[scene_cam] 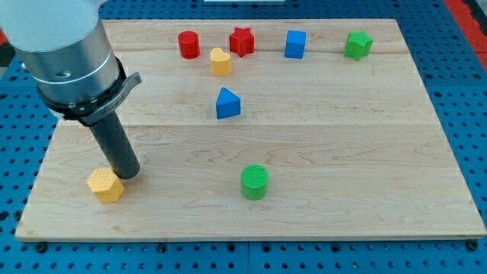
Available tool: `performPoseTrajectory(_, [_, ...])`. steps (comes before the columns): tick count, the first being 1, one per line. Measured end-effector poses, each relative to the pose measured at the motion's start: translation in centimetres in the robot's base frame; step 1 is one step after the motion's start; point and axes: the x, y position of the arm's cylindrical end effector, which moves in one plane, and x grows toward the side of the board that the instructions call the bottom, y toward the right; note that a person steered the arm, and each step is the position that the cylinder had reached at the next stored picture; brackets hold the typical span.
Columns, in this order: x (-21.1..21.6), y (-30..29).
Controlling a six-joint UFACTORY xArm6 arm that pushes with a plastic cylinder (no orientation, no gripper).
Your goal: Push the yellow hexagon to the bottom left
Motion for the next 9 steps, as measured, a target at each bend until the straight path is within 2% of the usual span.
performPoseTrajectory(2, [0.0, 4.1])
performPoseTrajectory(3, [2.8, 4.0])
performPoseTrajectory(4, [3.4, 3.8])
performPoseTrajectory(9, [3.4, 0.1])
